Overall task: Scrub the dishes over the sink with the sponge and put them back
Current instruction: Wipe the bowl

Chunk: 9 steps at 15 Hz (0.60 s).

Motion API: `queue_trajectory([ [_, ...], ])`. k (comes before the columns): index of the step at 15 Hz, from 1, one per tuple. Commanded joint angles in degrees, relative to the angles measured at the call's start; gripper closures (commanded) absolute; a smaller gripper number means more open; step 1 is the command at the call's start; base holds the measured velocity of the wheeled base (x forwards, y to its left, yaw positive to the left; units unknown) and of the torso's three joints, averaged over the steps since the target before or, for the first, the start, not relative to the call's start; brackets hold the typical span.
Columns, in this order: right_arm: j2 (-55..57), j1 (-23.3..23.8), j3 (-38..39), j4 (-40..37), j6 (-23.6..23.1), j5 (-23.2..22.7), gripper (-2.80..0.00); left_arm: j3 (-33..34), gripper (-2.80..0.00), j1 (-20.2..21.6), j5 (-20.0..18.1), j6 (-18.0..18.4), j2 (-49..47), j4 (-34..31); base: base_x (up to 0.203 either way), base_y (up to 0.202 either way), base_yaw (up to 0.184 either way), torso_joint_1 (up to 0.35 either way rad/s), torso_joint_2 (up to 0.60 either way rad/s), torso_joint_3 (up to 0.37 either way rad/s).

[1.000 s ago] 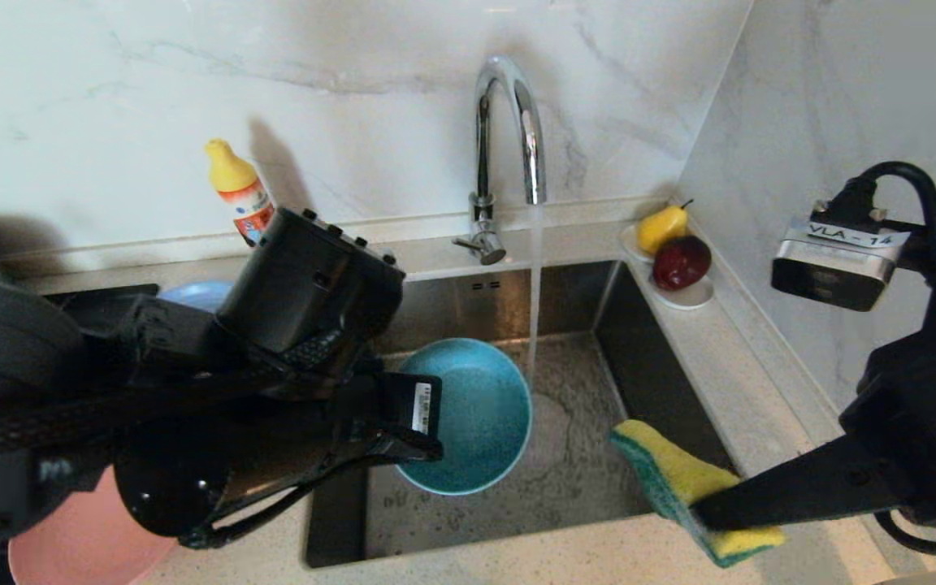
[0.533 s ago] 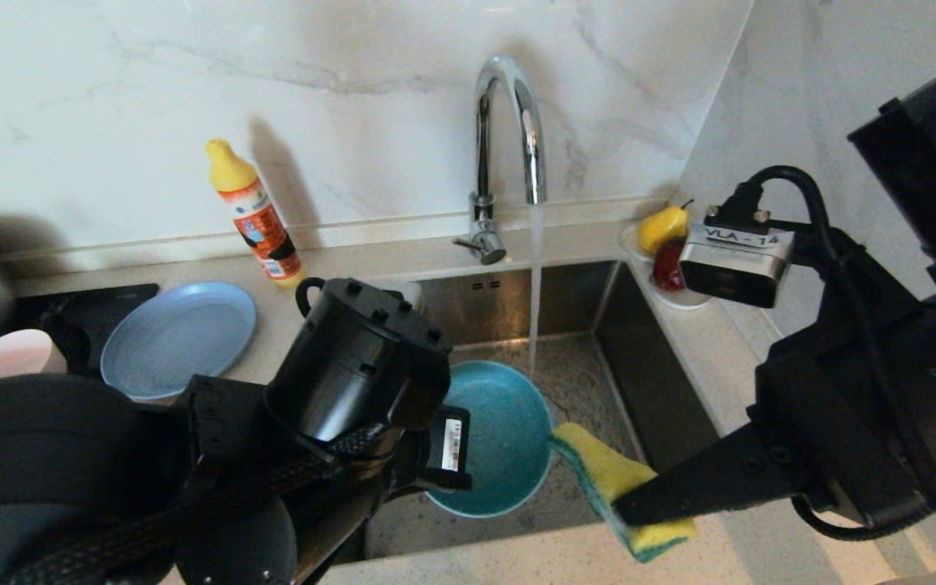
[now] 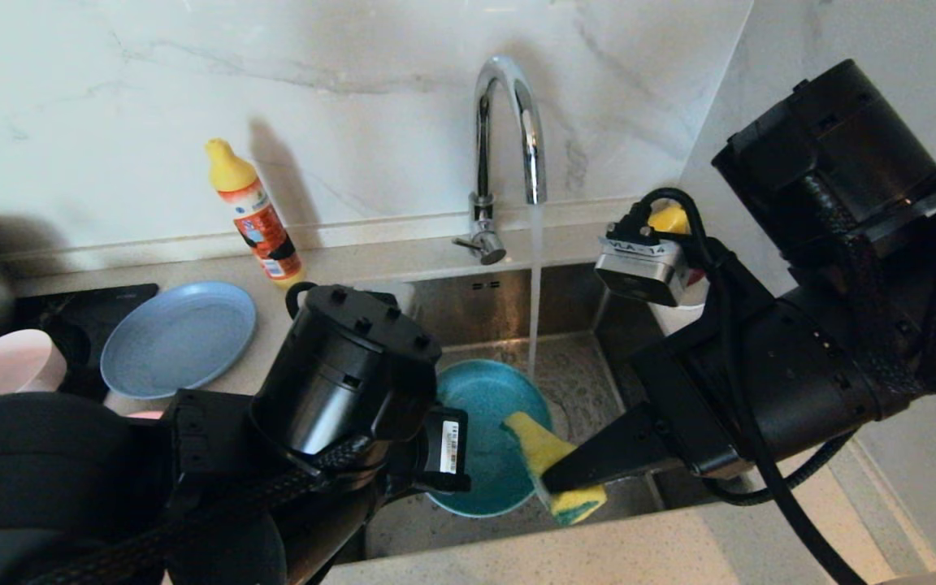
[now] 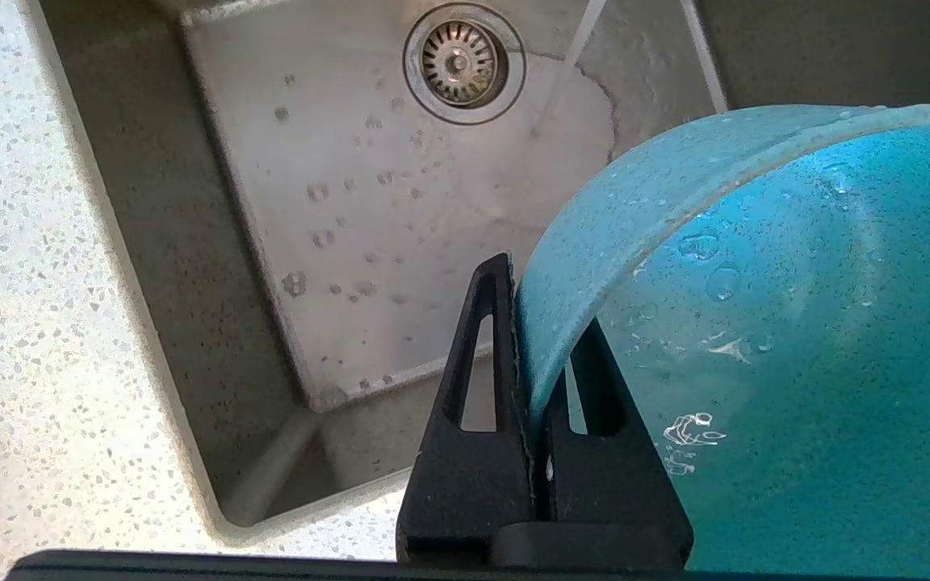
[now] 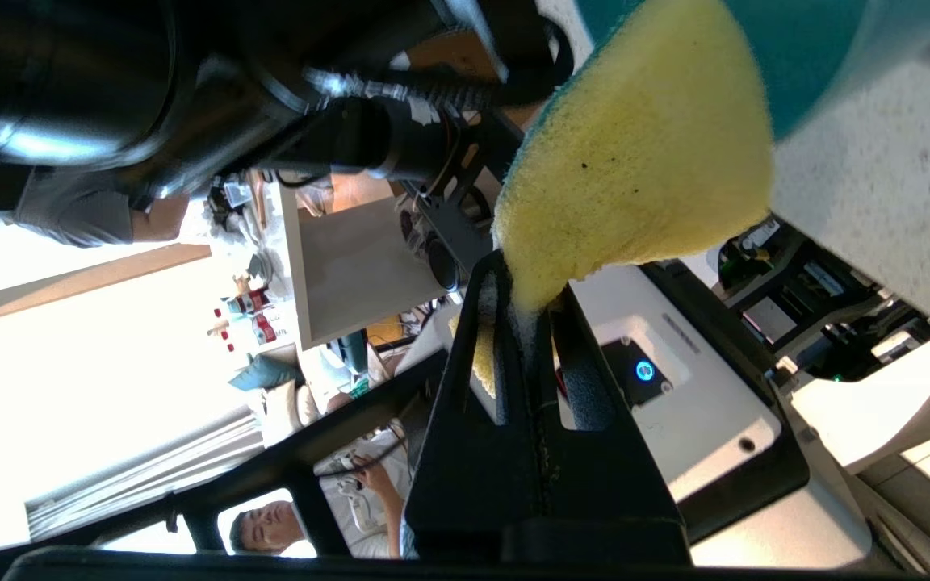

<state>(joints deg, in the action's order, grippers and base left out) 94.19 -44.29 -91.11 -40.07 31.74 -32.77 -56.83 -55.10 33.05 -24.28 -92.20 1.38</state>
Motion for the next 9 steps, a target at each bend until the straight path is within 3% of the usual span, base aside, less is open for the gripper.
queue_trajectory([
  [1, 2.55, 0.04, -1.17, -0.27, 0.16, -0.05, 0.00, 0.06, 0.00, -0.09, 0.18, -0.15, 0.68, 0.06, 0.000, 0.000, 0.000, 0.000, 0.00, 0.000],
  [9, 6.71, 1.44, -4.47, -0.16, 0.16, 0.07, 0.00, 1.46, 0.00, -1.58, 0.09, -0.15, 1.23, 0.20, 0.000, 0.000, 0.000, 0.000, 0.00, 0.000],
])
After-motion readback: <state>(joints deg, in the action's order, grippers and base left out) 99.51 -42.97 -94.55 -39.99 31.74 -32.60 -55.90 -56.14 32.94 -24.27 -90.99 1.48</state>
